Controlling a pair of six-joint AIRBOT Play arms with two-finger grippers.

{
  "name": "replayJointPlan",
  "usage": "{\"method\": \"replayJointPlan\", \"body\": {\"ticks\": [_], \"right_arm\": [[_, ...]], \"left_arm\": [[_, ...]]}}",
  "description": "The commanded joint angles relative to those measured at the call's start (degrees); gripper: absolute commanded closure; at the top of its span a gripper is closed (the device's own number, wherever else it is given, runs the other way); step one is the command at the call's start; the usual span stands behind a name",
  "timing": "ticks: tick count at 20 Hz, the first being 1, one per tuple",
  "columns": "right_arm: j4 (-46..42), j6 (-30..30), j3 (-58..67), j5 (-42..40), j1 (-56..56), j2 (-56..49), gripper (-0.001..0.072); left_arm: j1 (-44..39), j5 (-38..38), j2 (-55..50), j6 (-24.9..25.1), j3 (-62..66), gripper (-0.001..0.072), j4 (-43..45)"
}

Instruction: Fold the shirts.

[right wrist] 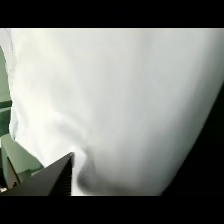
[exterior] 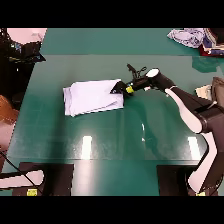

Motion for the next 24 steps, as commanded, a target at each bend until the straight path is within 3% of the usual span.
{"method": "replayJointPlan", "body": {"ticks": [1, 2, 4, 7, 12, 18, 24], "right_arm": [[1.8, -0.1, 6.3, -3.0, 1.7, -2.5, 0.058], [1.8, -0.5, 7.6, -3.0, 1.7, -2.5, 0.0701], [-0.3, -0.5, 11.0, -1.3, 0.7, -2.2, 0.0703], [-10.5, 6.1, 12.7, 1.3, -3.8, 2.1, 0.0703], [-23.1, 6.7, 12.7, 9.0, -20.2, 14.9, 0.0703], [-24.7, 7.1, 12.7, 12.5, -43.9, 23.3, 0.0703], [-24.1, 5.1, 12.7, 8.0, -58.0, 23.0, 0.0703]], "left_arm": [[-0.2, -1.4, 0.0, -0.1, 0.0, 0.0685, -0.2], [-0.7, -1.5, 0.0, -0.1, 0.0, 0.0685, -0.2], [-2.6, -1.6, 0.0, -0.1, 0.0, 0.0685, -0.1], [-8.8, -1.7, 0.0, 0.0, 0.0, 0.0685, -0.1], [-19.8, 1.4, 0.0, 1.0, 0.0, 0.0685, -0.1], [-29.1, 9.6, 0.0, 1.0, 0.0, 0.0685, -0.2], [-34.8, 10.7, 0.0, 1.0, 0.0, 0.0685, -0.2]]}}
